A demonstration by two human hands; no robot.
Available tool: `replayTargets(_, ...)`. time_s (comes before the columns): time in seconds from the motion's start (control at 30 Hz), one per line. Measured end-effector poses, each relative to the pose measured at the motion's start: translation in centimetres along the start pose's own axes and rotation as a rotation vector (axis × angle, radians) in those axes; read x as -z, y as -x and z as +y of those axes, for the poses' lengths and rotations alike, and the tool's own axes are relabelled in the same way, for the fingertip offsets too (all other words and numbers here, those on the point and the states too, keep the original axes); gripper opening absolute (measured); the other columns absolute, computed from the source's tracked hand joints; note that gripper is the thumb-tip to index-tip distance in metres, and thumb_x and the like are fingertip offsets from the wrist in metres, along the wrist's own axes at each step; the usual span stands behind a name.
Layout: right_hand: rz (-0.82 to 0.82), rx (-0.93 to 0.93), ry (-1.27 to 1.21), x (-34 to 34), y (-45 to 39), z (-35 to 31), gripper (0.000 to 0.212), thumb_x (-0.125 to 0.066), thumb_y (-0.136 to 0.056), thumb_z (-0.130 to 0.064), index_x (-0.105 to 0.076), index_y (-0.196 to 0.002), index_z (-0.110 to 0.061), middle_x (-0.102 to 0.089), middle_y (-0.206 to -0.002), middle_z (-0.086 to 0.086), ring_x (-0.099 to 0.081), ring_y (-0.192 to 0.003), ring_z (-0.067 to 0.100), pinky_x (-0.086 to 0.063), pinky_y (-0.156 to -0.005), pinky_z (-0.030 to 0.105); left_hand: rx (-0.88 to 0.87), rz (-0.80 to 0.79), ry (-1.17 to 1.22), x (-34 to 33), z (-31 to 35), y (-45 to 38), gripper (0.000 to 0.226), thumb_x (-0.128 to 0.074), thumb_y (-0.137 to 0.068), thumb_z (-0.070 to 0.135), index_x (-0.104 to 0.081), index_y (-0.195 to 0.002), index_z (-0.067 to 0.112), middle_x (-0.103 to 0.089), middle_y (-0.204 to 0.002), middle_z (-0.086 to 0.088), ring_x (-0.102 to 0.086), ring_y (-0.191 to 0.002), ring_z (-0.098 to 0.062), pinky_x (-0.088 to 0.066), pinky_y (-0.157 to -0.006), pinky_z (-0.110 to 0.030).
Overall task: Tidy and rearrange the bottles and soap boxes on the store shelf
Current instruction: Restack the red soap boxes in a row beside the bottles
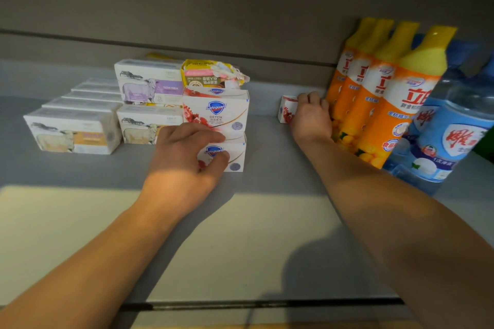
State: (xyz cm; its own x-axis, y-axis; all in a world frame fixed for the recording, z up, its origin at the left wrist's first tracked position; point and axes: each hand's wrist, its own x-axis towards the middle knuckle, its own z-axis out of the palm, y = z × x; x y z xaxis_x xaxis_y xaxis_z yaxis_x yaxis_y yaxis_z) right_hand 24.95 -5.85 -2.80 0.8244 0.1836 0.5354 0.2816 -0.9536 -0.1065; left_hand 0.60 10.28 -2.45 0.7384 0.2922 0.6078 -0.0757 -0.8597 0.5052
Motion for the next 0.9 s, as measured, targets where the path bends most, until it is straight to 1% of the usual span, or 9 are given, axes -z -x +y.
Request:
replayTargets(0.17, -0.039, 0.042, -0.034, 1.6, 1.1, -0.1, 0.077, -0.074, -0.080, -0.020, -0.035, -0.147, -0.016, -0.040, -0.148, 0.011, -0.034, -0.139, 0.033, -0.034, -0.114, 0.043, -0.002, 0.001, 0.011, 0.0, -0.3, -0.2, 0.032, -0.057, -0.074, 0.030, -0.074, -0.099, 0.018, -0.067, -0.112, -0.001, -0.050, -0.111, -0.027, -0.024, -0.091, -0.008)
replayTargets(0.23, 0.013, 0.061, -0.115, 2.9, 2.2, -0.2, 0.072, -0.073, -0.080, -0.019, -0.040, -0.144, -0.016, -0.044, -0.145, 0.010, -0.038, -0.135, 0.032, -0.038, -0.111, 0.041, 0.014, 0.023, 0.001, 0.2, -0.5, -0.3, 0.023, -0.062, -0.078, 0.026, -0.073, -0.097, 0.019, -0.067, -0.110, -0.002, -0.051, -0.111, -0.028, -0.025, -0.091, -0.011)
replayTargets(0.37, 0.113, 0.118, -0.342, 5.9, 5.6, -1.1, 0.039, -0.066, -0.083, -0.016, -0.061, -0.122, -0.016, -0.061, -0.121, 0.008, -0.057, -0.110, 0.027, -0.050, -0.088, 0.031, 0.148, 0.136, 0.055, 0.8, -1.1, -0.4, 0.017, -0.068, -0.077, 0.018, -0.069, -0.094, 0.021, -0.057, -0.098, 0.004, -0.057, -0.100, -0.025, -0.041, -0.087, -0.026)
replayTargets(0.43, 0.046, 0.128, -0.508, 7.1, 7.7, -2.2, 0.026, -0.062, -0.081, -0.014, -0.066, -0.106, -0.018, -0.068, -0.105, 0.002, -0.063, -0.094, 0.018, -0.049, -0.078, 0.025, 0.237, 0.121, 0.041, 0.8, -1.8, -0.5, 0.024, -0.069, -0.078, 0.020, -0.064, -0.101, 0.018, -0.061, -0.103, -0.001, -0.061, -0.096, -0.025, -0.043, -0.083, -0.028)
replayTargets(0.53, -0.104, 0.097, -0.732, 7.9, 10.6, -4.2, 0.018, -0.062, -0.078, -0.014, -0.067, -0.090, -0.026, -0.066, -0.081, -0.014, -0.059, -0.072, 0.000, -0.049, -0.075, 0.019, 0.356, 0.016, 0.125, 0.6, -2.3, -0.4, 0.035, -0.071, -0.079, 0.025, -0.056, -0.110, 0.019, -0.067, -0.111, -0.001, -0.064, -0.097, -0.023, -0.047, -0.084, -0.032)
replayTargets(0.63, -0.178, 0.047, -0.848, 7.9, 12.2, -5.5, 0.016, -0.065, -0.078, -0.019, -0.062, -0.085, -0.032, -0.062, -0.076, -0.021, -0.062, -0.075, 0.002, -0.050, -0.076, 0.022, 0.391, -0.003, 0.210, 0.5, -2.4, -0.2, 0.035, -0.071, -0.081, 0.026, -0.053, -0.111, 0.022, -0.067, -0.112, 0.002, -0.063, -0.089, -0.016, -0.044, -0.080, -0.027)
replayTargets(0.73, -0.245, 0.010, -0.916, 7.8, 12.9, -5.6, 0.015, -0.069, -0.078, -0.025, -0.059, -0.088, -0.033, -0.063, -0.080, -0.020, -0.064, -0.081, 0.005, -0.052, -0.079, 0.026, 0.395, -0.052, 0.163, 0.5, -2.7, -0.3, 0.037, -0.068, -0.083, 0.030, -0.059, -0.116, 0.017, -0.068, -0.114, 0.001, -0.066, -0.094, -0.017, -0.044, -0.081, -0.027)
replayTargets(0.83, -0.320, 0.014, -0.915, 7.8, 13.5, -5.3, 0.020, -0.070, -0.077, -0.030, -0.059, -0.094, -0.034, -0.065, -0.084, -0.022, -0.065, -0.086, 0.003, -0.052, -0.080, 0.026, 0.375, -0.027, 0.058, 0.9, -2.4, 0.0, 0.022, -0.067, -0.084, 0.031, -0.066, -0.103, 0.019, -0.072, -0.103, 0.000, -0.067, -0.091, -0.019, -0.045, -0.078, -0.026)
replayTargets(0.9, -0.343, 0.017, -0.904, 8.0, 13.7, -5.2, 0.023, -0.070, -0.077, -0.032, -0.062, -0.099, -0.033, -0.066, -0.086, -0.021, -0.066, -0.090, 0.004, -0.053, -0.083, 0.027, 0.365, 0.009, 0.071, 1.1, -2.1, 0.4, 0.017, -0.070, -0.081, 0.030, -0.068, -0.095, 0.021, -0.073, -0.092, 0.005, -0.067, -0.083, -0.013, -0.045, -0.075, -0.023)
